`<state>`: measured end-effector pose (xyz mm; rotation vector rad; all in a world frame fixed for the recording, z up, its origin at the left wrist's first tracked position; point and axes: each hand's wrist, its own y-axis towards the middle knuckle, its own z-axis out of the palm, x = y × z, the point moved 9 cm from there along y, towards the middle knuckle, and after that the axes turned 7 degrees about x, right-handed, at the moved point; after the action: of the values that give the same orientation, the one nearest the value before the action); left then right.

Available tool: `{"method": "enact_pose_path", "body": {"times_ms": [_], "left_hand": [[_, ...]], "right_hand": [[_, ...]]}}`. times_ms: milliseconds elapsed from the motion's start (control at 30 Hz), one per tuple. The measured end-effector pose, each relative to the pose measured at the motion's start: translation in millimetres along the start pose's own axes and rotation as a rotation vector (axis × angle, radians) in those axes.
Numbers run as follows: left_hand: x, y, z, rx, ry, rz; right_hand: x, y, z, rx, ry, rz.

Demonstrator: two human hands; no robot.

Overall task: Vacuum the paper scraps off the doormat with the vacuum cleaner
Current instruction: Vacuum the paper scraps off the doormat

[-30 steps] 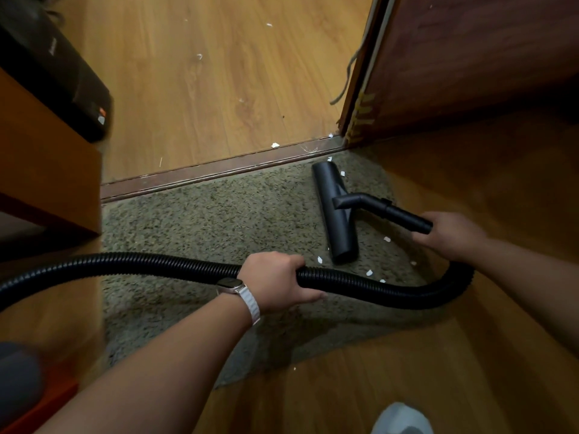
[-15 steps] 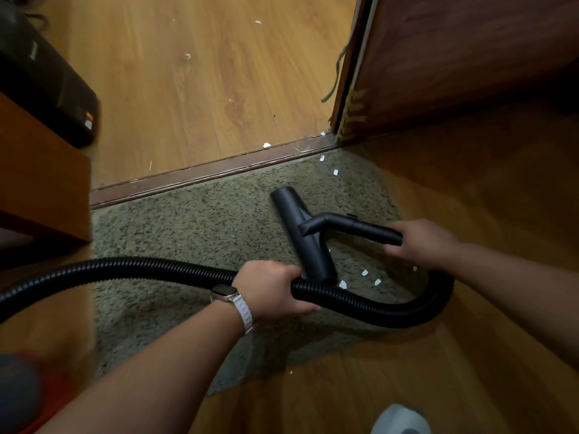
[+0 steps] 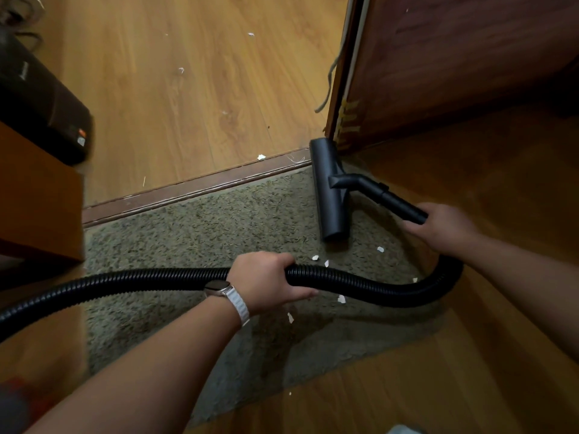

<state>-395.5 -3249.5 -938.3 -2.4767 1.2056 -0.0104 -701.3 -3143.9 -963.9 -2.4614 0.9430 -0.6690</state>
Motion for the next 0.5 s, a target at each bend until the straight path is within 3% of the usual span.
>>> {"method": "enact_pose_path", "body": {"times_ms": [500], "left_hand": [[13.9, 25.2, 1.5, 0.015, -0.095, -0.104]], "right_hand": [[20.1, 58.5, -45.1, 0.007, -0.104, 0.01]]}}
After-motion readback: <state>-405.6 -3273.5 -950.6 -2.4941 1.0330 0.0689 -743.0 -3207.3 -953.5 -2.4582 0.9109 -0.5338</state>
